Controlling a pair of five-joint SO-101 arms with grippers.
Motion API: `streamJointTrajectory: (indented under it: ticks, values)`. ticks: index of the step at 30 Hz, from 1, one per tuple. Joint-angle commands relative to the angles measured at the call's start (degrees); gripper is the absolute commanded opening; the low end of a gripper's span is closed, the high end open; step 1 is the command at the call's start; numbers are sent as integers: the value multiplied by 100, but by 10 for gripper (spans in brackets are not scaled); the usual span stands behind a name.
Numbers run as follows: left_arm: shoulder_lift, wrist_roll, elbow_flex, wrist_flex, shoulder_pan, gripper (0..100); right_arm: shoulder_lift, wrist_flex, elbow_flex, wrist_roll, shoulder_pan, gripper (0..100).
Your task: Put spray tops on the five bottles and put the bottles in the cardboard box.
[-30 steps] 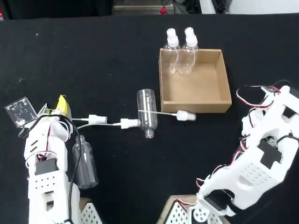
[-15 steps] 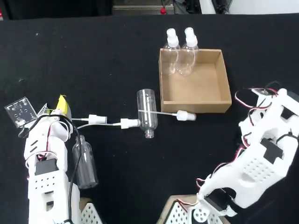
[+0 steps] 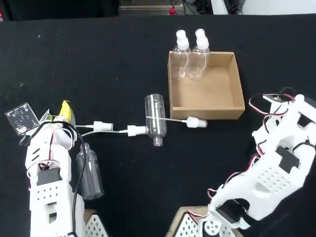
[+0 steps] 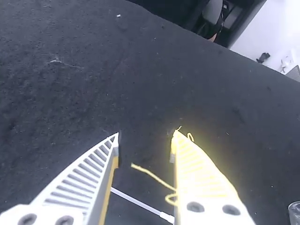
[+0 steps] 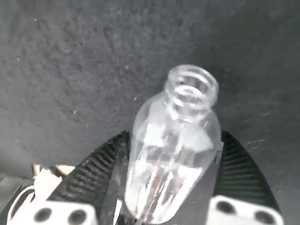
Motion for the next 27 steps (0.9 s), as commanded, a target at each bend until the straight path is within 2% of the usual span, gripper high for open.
streamJointTrajectory:
  ticks: [1, 8, 14, 18, 20, 25, 27]
  values:
    - [-62, 18, -75, -123, 66, 177, -31, -193, -31, 26, 70, 262]
    - [-62, 18, -75, -123, 66, 177, -57, -273, -31, -9, 70, 262]
    - [-62, 18, -75, -123, 66, 177, -66, -343, -40, -1125, 18, 262]
    - [-62, 18, -75, -123, 66, 177, -66, -475, -110, -1407, 26, 255]
    - [-62, 18, -75, -123, 66, 177, -66, -484, -224, -1415, 44, 207]
    - [-62, 18, -75, -123, 66, 177, -66, -615, -681, -1301, 18, 5]
    - [-62, 18, -75, -123, 66, 177, -57, -598, -971, -976, -35, 32]
